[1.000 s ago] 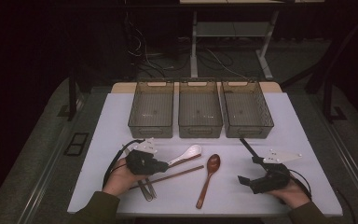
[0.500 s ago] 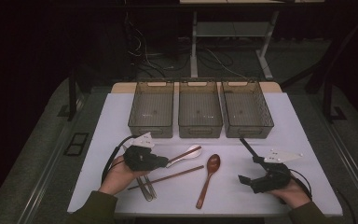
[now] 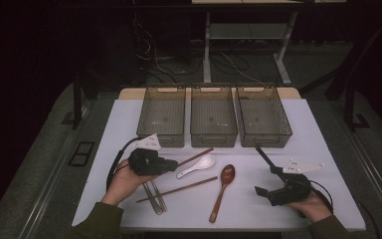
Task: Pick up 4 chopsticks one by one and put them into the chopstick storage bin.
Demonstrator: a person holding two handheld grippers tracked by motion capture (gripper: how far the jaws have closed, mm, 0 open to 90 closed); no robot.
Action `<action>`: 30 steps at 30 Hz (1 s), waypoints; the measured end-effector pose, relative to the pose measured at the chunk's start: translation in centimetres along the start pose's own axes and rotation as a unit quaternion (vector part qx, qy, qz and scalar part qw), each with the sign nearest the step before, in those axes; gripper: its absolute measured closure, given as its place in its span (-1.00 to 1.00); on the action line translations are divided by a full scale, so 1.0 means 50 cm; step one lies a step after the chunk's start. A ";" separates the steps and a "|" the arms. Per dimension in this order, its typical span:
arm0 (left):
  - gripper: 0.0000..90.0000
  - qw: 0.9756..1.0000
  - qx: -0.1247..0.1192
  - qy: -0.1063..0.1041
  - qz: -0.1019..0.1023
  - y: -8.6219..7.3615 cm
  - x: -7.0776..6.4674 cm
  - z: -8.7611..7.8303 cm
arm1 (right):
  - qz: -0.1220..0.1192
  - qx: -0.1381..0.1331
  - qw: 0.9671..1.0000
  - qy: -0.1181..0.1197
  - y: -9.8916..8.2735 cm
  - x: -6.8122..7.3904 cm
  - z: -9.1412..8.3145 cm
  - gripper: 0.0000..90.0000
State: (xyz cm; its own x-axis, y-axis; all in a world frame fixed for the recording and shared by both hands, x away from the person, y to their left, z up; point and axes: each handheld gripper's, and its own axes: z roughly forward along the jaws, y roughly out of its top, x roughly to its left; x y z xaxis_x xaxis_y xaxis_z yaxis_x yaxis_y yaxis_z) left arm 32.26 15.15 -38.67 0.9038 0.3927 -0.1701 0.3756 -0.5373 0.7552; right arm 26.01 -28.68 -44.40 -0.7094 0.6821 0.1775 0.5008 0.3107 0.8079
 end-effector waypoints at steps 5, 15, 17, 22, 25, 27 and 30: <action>0.86 1.000 0.001 0.002 -0.004 0.007 0.009 0.001 | 0.003 -0.002 1.000 0.000 0.000 -0.002 -0.001 -0.96; 0.86 1.000 -0.012 0.015 -0.007 0.021 0.027 -0.015 | 0.002 -0.002 1.000 -0.001 -0.001 -0.001 -0.002 -0.96; 0.86 1.000 -0.014 0.018 -0.009 0.024 0.033 -0.018 | 0.003 -0.002 1.000 -0.002 -0.001 -0.002 -0.002 -0.96; 0.86 0.999 -0.015 0.029 -0.015 0.029 0.046 -0.019 | 0.005 -0.001 1.000 -0.002 0.000 -0.002 -0.001 -0.96; 0.86 0.999 -0.015 0.039 -0.020 0.032 0.051 -0.021 | 0.005 -0.001 1.000 -0.002 0.000 -0.002 -0.002 -0.96; 0.86 0.999 -0.018 0.043 -0.023 0.035 0.053 -0.023 | 0.005 -0.002 1.000 -0.003 0.000 -0.003 -0.002 -0.96; 0.86 0.998 -0.015 0.049 -0.024 0.039 0.058 -0.022 | 0.005 -0.001 1.000 -0.003 0.000 -0.002 -0.002 -0.96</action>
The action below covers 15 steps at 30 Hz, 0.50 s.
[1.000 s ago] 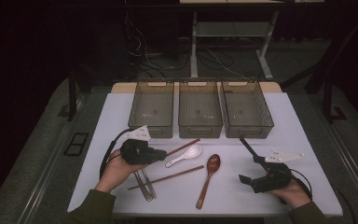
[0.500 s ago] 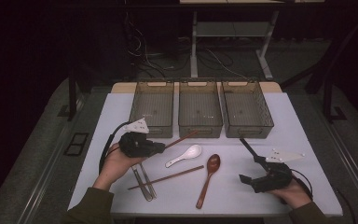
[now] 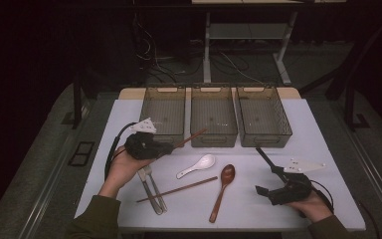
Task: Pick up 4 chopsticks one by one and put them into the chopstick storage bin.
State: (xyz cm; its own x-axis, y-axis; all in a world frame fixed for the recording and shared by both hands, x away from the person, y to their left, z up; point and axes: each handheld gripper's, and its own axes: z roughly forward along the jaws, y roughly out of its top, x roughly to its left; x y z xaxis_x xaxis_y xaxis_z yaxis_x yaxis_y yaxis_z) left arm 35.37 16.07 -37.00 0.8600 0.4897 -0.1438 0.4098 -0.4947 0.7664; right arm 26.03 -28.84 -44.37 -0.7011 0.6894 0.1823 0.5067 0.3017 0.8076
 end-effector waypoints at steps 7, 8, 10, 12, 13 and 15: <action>0.86 1.000 -0.004 0.014 -0.018 0.010 0.017 0.004 | 0.000 0.000 1.000 -0.001 0.000 0.000 0.000 -0.96; 0.86 1.000 -0.004 0.016 -0.020 0.013 0.019 0.005 | 0.000 0.000 1.000 -0.001 0.000 0.000 0.000 -0.96; 0.87 0.999 -0.006 0.023 -0.027 0.018 0.023 0.005 | -0.001 -0.001 1.000 -0.001 0.000 0.000 0.000 -0.96; 0.86 0.999 -0.004 0.030 -0.030 0.024 0.026 0.005 | -0.001 -0.001 1.000 -0.001 0.000 0.000 0.000 -0.96; 0.87 0.999 -0.005 0.031 -0.031 0.028 0.027 0.005 | 0.000 0.000 1.000 -0.001 0.000 0.000 0.000 -0.96; 0.86 0.999 -0.006 0.031 -0.030 0.035 0.028 0.004 | -0.002 -0.001 1.000 -0.001 0.000 0.000 0.000 -0.96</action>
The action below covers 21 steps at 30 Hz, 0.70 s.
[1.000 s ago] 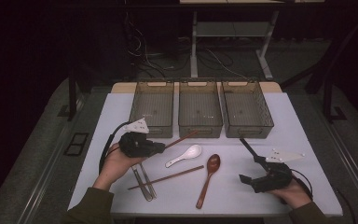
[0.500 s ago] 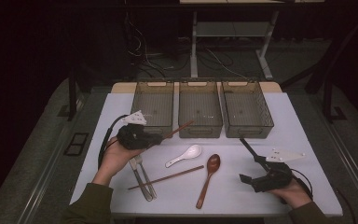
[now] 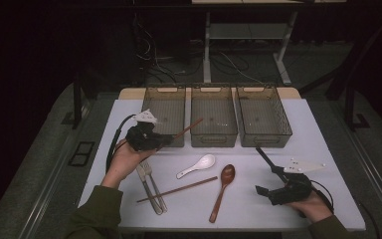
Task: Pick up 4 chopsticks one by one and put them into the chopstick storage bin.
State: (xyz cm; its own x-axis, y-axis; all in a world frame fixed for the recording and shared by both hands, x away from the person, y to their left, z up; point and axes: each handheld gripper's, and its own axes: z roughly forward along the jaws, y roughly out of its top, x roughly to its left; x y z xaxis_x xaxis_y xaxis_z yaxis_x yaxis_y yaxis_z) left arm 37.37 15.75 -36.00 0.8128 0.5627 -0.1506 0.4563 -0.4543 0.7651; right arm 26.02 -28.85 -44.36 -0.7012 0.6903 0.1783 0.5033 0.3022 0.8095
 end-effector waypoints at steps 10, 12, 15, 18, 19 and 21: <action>0.86 1.000 -0.006 0.017 0.007 0.044 0.019 0.003 | 0.001 0.001 1.000 -0.001 0.000 0.000 0.000 -0.96; 0.86 1.000 -0.005 0.022 0.007 0.052 0.024 0.006 | 0.002 0.001 1.000 -0.001 0.000 0.000 0.000 -0.96; 0.86 1.000 -0.006 0.030 0.006 0.062 0.032 0.011 | 0.001 0.001 1.000 -0.001 0.000 0.000 0.000 -0.96; 0.86 0.999 -0.008 0.036 0.000 0.069 0.041 0.019 | 0.001 0.000 1.000 -0.001 0.000 0.000 0.000 -0.96; 0.86 0.999 -0.006 0.038 0.000 0.071 0.046 0.021 | 0.001 0.001 1.000 -0.001 0.000 0.000 0.000 -0.96; 0.86 0.999 -0.005 0.045 -0.004 0.073 0.054 0.026 | 0.002 0.001 1.000 -0.001 0.000 0.000 0.000 -0.96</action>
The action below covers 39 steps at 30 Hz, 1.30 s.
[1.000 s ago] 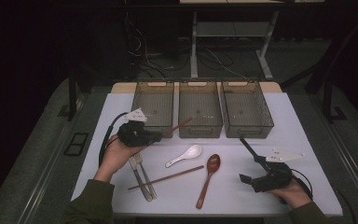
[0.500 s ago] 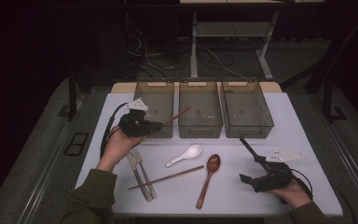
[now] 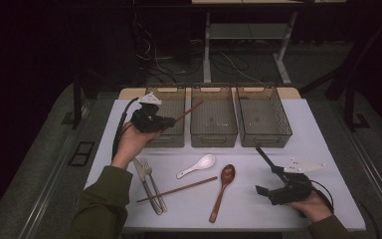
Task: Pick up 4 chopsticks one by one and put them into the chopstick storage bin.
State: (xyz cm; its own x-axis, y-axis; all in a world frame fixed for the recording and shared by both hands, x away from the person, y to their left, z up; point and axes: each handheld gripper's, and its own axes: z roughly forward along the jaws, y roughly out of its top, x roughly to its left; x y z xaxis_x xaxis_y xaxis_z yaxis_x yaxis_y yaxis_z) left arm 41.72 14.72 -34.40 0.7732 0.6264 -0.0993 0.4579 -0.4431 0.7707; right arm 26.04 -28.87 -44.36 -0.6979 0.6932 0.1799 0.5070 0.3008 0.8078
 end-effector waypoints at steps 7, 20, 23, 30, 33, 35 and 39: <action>0.86 1.000 0.001 0.019 -0.023 0.009 0.030 0.015 | 0.000 0.000 1.000 0.000 0.000 -0.001 0.001 -0.96; 0.86 0.997 0.007 0.055 -0.051 0.031 0.084 0.038 | 0.001 0.000 1.000 0.000 0.000 -0.001 0.000 -0.96; 0.86 0.996 0.007 0.065 -0.059 0.032 0.097 0.043 | 0.000 -0.001 1.000 0.000 0.000 -0.001 0.000 -0.96; 0.86 0.992 0.014 0.092 -0.080 0.030 0.124 0.061 | 0.000 -0.001 1.000 0.001 0.000 -0.001 0.000 -0.96; 0.86 0.991 0.019 0.101 -0.086 0.030 0.131 0.070 | 0.000 0.000 1.000 0.001 0.000 -0.001 0.000 -0.96; 0.86 0.989 0.028 0.111 -0.089 0.029 0.136 0.077 | 0.000 0.000 1.000 0.001 0.000 -0.001 0.000 -0.96; 0.86 0.988 0.028 0.115 -0.102 0.026 0.144 0.088 | -0.001 0.000 1.000 0.002 0.000 -0.001 -0.001 -0.96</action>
State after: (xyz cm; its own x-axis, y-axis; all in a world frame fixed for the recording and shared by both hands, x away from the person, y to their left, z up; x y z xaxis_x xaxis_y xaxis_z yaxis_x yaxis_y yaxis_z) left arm 49.80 15.86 -36.89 0.5462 0.8318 -0.0982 0.6217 -0.3240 0.7131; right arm 26.03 -28.92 -44.36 -0.7012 0.6896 0.1810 0.5058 0.3022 0.8080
